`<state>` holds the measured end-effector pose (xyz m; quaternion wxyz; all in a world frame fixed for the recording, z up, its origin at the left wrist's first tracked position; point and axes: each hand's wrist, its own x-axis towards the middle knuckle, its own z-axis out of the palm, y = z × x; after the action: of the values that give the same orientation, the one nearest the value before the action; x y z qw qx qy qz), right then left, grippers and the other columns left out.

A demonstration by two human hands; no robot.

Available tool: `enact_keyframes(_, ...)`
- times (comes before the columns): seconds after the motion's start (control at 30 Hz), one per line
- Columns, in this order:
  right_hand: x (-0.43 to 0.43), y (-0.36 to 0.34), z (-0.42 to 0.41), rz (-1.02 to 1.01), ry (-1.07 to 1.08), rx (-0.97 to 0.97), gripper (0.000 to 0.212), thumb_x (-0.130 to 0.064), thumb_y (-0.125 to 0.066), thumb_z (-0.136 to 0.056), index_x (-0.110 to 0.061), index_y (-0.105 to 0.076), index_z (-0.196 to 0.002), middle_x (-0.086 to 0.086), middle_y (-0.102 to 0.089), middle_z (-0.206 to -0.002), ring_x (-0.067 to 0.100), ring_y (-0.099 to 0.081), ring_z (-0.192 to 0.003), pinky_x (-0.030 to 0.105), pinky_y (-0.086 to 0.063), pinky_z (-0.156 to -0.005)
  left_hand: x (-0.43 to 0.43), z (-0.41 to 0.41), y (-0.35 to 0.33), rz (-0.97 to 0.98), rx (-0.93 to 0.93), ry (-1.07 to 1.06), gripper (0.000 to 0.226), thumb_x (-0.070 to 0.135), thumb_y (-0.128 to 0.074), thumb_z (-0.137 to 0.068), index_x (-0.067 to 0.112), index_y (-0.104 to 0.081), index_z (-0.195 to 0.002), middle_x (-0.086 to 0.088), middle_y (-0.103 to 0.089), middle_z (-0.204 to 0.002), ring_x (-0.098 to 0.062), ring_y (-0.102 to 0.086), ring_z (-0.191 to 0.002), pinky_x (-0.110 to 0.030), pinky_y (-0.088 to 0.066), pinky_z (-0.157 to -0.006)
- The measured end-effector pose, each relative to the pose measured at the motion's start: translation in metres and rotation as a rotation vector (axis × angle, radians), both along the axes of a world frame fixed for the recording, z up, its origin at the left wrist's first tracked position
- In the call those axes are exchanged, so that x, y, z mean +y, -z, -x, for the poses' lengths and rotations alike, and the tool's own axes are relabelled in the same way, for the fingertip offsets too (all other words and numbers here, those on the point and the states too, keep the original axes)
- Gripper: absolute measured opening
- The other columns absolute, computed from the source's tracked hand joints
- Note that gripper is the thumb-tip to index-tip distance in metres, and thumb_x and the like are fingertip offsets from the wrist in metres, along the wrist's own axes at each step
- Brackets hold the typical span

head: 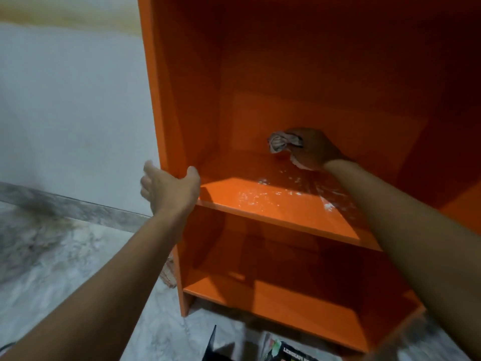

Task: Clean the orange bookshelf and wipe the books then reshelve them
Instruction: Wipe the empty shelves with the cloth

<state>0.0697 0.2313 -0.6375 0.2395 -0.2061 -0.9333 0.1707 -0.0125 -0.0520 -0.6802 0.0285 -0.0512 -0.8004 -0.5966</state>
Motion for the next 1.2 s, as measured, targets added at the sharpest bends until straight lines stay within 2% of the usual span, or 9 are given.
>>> enact_keyframes(0.1,0.016,0.010,0.021,0.018,-0.044,-0.018,0.046,-0.005,-0.065,-0.088,-0.014,-0.060,-0.133,0.010,-0.062,-0.133,0.024,-0.059,-0.118,0.023,-0.042,-0.088,0.001,-0.004,0.021,-0.013,-0.368,-0.122,0.085,0.043,-0.068,-0.080,0.013,-0.019,-0.144,-0.019,-0.027,-0.145,-0.039,-0.033,-0.132,-0.049,-0.037,-0.106)
enact_keyframes(0.23,0.021,0.027,0.046,0.028,-0.079,-0.138,0.041,-0.016,-0.069,-0.089,-0.019,-0.063,-0.130,0.007,-0.062,-0.132,0.024,-0.060,-0.117,0.033,-0.048,-0.094,-0.004,-0.002,0.038,-0.230,-0.601,0.093,0.057,0.049,-0.058,-0.088,0.014,-0.049,-0.131,-0.007,-0.066,-0.116,-0.031,-0.063,-0.102,-0.049,-0.050,-0.090)
enact_keyframes(0.37,0.016,0.043,0.052,0.177,-0.093,-0.073,0.040,-0.026,-0.059,-0.098,-0.021,-0.056,-0.137,0.003,-0.059,-0.136,0.018,-0.056,-0.118,0.027,-0.043,-0.094,0.000,0.004,0.035,-0.293,-0.591,0.183,0.035,0.036,-0.052,-0.097,0.014,-0.053,-0.125,-0.007,-0.071,-0.105,-0.023,-0.069,-0.086,-0.037,-0.052,-0.064)
enact_keyframes(0.6,-0.034,0.045,0.021,0.146,-0.099,-0.147,0.037,-0.036,-0.052,-0.100,-0.032,-0.053,-0.137,-0.003,-0.056,-0.139,0.019,-0.054,-0.122,0.030,-0.042,-0.098,-0.001,0.014,0.049,-0.323,-0.563,0.248,0.039,0.040,-0.053,-0.096,0.018,-0.053,-0.128,-0.002,-0.070,-0.109,-0.022,-0.069,-0.088,-0.034,-0.050,-0.060)
enact_keyframes(0.7,-0.084,0.043,-0.001,0.146,-0.315,-0.147,0.034,-0.021,-0.060,-0.097,-0.026,-0.061,-0.130,-0.012,-0.060,-0.125,0.002,-0.057,-0.104,0.009,-0.043,-0.086,-0.003,0.014,0.047,-0.308,-0.586,0.282,0.038,0.041,-0.052,-0.097,0.020,-0.052,-0.128,-0.002,-0.071,-0.108,-0.021,-0.068,-0.087,-0.033,-0.048,-0.057)
enact_keyframes(0.87,-0.153,0.049,-0.037,-0.032,-0.649,-0.170,0.051,0.007,-0.067,-0.080,-0.010,-0.063,-0.127,0.005,-0.064,-0.126,0.003,-0.053,-0.111,0.017,-0.043,-0.094,-0.006,0.016,0.039,-0.353,-0.616,0.305,0.026,0.036,-0.056,-0.094,0.015,-0.060,-0.109,-0.005,-0.069,-0.083,-0.020,-0.059,-0.060,-0.029,-0.049,-0.047)
enact_keyframes(0.97,-0.188,0.046,-0.073,-0.081,-0.790,-0.330,0.052,0.008,-0.060,-0.083,-0.012,-0.060,-0.131,0.004,-0.062,-0.126,0.013,-0.057,-0.113,0.033,-0.047,-0.095,-0.008,0.013,0.039,-0.326,-0.598,0.319,0.027,0.040,-0.053,-0.095,0.019,-0.057,-0.112,-0.001,-0.072,-0.096,-0.020,-0.063,-0.070,-0.032,-0.048,-0.056)
enact_keyframes(1.13,-0.146,-0.014,-0.088,0.060,-0.619,-0.059,0.036,0.006,-0.061,-0.089,-0.011,-0.066,-0.121,-0.013,-0.066,-0.108,-0.010,-0.062,-0.092,0.008,-0.045,-0.078,-0.008,0.005,0.038,-0.300,-0.599,0.314,0.043,0.045,-0.058,-0.090,0.016,-0.057,-0.122,-0.004,-0.071,-0.092,-0.023,-0.066,-0.077,-0.035,-0.049,-0.057)
enact_keyframes(1.2,-0.107,-0.037,-0.080,0.044,-0.450,-0.048,0.037,-0.002,-0.061,-0.092,-0.015,-0.065,-0.126,-0.010,-0.067,-0.116,-0.005,-0.063,-0.102,0.015,-0.047,-0.085,-0.006,-0.005,0.034,-0.267,-0.596,0.338,0.035,0.043,-0.053,-0.095,0.021,-0.056,-0.122,-0.001,-0.070,-0.100,-0.024,-0.064,-0.090,-0.037,-0.048,-0.060)
